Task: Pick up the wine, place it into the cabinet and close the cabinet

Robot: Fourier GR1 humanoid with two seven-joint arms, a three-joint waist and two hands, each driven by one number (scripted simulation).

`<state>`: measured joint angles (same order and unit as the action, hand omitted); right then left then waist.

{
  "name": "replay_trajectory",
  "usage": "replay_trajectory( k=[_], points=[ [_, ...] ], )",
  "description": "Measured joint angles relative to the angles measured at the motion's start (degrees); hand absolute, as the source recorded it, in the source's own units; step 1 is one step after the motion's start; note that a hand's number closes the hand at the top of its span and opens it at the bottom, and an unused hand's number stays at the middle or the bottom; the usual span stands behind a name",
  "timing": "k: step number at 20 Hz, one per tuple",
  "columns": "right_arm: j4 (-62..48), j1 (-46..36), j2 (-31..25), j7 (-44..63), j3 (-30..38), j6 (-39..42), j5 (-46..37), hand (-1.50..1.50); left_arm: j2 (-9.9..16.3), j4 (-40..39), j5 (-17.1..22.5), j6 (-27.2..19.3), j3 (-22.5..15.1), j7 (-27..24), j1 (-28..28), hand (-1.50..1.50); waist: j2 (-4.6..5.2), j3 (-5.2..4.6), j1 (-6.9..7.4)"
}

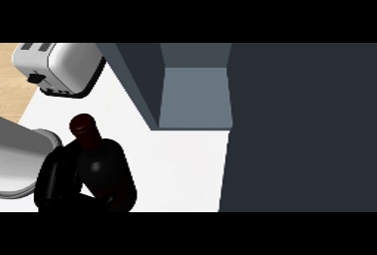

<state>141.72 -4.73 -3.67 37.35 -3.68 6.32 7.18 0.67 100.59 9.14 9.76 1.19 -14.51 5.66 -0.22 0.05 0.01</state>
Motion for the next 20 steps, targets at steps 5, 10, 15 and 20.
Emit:
replay_trajectory(
  k=[5, 10, 15, 20],
  points=[
    [-0.23, -0.10, 0.25, -0.51, 0.03, 0.14, -0.16, -1.50, -0.35, 4.08, -1.23, -5.61, -5.77, 7.54, -3.48, 1.50, 0.08, -0.01, -0.23],
    [-0.63, -0.62, -0.35, -0.33, 1.48, 0.65, 0.17, -1.50, -0.56, 5.76, -0.94, -11.42, -12.43, 11.35, -7.00, 1.50, 0.12, -0.03, -0.30],
    [-0.37, -0.07, -0.19, -0.38, 1.51, 0.93, 0.40, -1.50, -0.63, 5.81, -1.13, -21.85, -19.36, 15.70, -14.32, 1.50, 0.12, -0.02, -0.56],
    [-0.43, 1.04, -0.41, -1.57, 2.76, 2.18, 0.79, -1.50, -0.65, 3.82, -0.81, -30.70, -23.95, 19.06, -21.54, 1.50, 0.14, -0.02, -0.65]
  ],
)
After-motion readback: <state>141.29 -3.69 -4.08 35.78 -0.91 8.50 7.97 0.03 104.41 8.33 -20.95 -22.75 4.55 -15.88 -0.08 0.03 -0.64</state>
